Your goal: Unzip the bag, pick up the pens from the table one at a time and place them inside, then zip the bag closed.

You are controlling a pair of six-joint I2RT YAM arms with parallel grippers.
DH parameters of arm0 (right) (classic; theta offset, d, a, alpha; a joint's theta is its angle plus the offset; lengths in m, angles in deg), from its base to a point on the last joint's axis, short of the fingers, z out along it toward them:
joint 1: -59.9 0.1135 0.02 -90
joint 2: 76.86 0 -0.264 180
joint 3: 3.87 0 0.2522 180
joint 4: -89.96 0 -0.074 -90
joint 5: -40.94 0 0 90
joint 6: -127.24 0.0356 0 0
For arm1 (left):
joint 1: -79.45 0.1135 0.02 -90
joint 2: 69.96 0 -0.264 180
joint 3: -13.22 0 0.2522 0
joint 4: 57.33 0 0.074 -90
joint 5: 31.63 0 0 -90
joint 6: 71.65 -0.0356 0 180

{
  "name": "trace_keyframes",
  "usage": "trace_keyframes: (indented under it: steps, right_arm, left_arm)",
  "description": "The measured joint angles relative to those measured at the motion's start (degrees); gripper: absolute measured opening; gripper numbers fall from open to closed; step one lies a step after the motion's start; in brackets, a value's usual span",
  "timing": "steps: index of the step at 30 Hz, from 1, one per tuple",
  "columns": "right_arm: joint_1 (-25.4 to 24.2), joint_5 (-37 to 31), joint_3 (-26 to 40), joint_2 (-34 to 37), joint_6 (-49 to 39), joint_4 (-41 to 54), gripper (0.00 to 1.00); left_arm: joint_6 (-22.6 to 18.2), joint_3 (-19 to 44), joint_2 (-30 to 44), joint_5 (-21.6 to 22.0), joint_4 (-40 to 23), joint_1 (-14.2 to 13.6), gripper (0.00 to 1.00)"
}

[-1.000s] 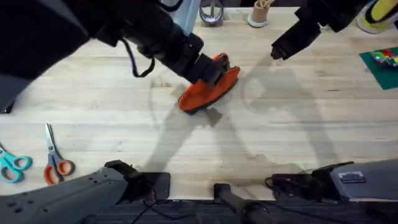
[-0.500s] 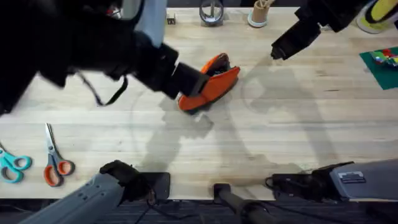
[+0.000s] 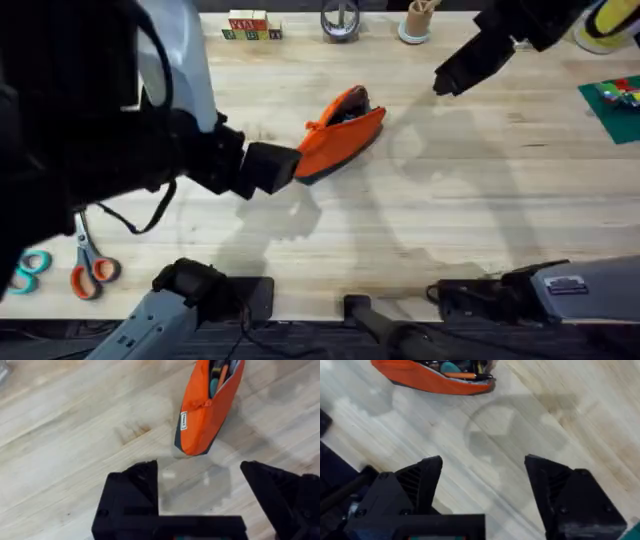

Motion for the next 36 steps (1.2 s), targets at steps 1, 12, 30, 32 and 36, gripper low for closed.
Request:
trace_keyframes:
  steps: [1, 12, 30, 32, 36]
  right_arm:
    - [0.0, 0.59, 0.0, -0.01, 0.02, 0.02, 0.997]
    - [0.02, 10.43, 0.0, 0.0, 1.35, -1.38, 0.998]
    - [13.61, 5.91, 0.0, 0.67, 6.89, -13.58, 0.997]
    - [15.57, 4.07, 0.0, 1.07, 6.99, -15.31, 0.997]
    - [18.68, 0.78, -0.02, 1.42, 7.04, -18.62, 0.997]
  left_arm:
    - [-0.18, -0.84, -0.47, -0.02, 0.38, 0.24, 0.994]
    - [-0.59, -2.45, 0.16, -0.5, 2.8, 0.45, 0.993]
    - [-0.61, -2.49, 0.49, -0.5, -0.11, 0.45, 0.993]
    - [-0.61, -2.49, 0.49, -0.5, -0.32, 0.45, 0.993]
    - [-0.61, -2.49, 0.49, -0.5, -0.3, 0.45, 0.993]
